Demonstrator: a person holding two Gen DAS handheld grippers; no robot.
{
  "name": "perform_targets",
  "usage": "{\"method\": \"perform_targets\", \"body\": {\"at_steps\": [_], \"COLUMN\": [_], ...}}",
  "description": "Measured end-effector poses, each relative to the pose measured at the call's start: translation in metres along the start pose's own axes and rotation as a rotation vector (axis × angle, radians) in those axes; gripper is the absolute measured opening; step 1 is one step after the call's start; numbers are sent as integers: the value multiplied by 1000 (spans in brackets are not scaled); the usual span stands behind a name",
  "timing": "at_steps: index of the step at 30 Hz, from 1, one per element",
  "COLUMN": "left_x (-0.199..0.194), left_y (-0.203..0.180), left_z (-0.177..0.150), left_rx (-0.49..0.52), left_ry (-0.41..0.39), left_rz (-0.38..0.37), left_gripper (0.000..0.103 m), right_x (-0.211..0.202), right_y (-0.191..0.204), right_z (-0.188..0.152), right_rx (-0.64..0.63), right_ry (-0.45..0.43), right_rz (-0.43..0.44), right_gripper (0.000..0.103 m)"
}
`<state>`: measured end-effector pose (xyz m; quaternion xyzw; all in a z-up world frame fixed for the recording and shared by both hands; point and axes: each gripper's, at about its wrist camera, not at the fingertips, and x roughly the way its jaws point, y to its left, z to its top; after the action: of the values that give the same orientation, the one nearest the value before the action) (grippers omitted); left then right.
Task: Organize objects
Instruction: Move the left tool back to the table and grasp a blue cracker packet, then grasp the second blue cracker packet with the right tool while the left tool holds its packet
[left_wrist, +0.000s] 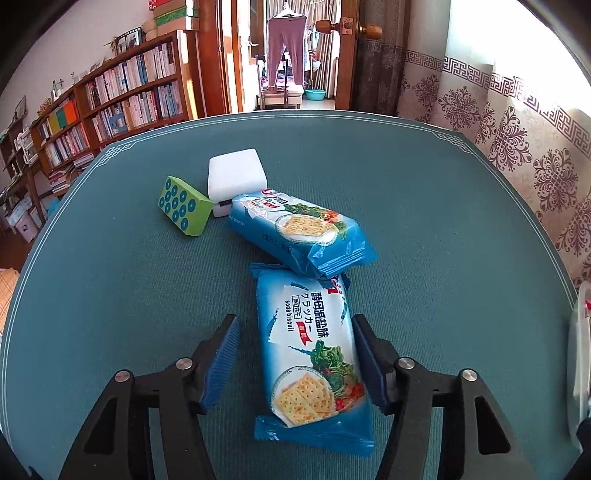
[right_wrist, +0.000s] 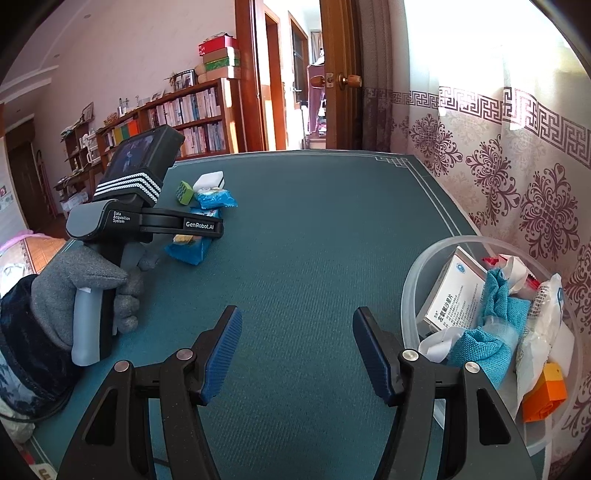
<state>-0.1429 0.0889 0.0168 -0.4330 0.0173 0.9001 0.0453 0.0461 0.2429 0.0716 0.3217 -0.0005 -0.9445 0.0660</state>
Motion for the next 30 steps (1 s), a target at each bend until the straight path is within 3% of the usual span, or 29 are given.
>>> {"method": "perform_targets", "body": {"at_steps": [2,5,16,30], "left_x": [-2,-5,-25,-34], "left_y": [2,4,40,84], "left_z": [-1,-5,-17,-19], "left_rx": [6,14,-42,-149], "left_ry": [-1,0,-17,-66], "left_rz": [-11,-23,-25,53], "left_gripper": [46,43,43,43], "right_x": [2,6,33,115], "right_y": [2,5,15,47], "right_z": [1,4,28,78], "right_rx": [-1,-4,24,15], "right_ry": [2,3,43,114], "right_rz": [1,6,69,136], "right_gripper": [64,64,64,64]}}
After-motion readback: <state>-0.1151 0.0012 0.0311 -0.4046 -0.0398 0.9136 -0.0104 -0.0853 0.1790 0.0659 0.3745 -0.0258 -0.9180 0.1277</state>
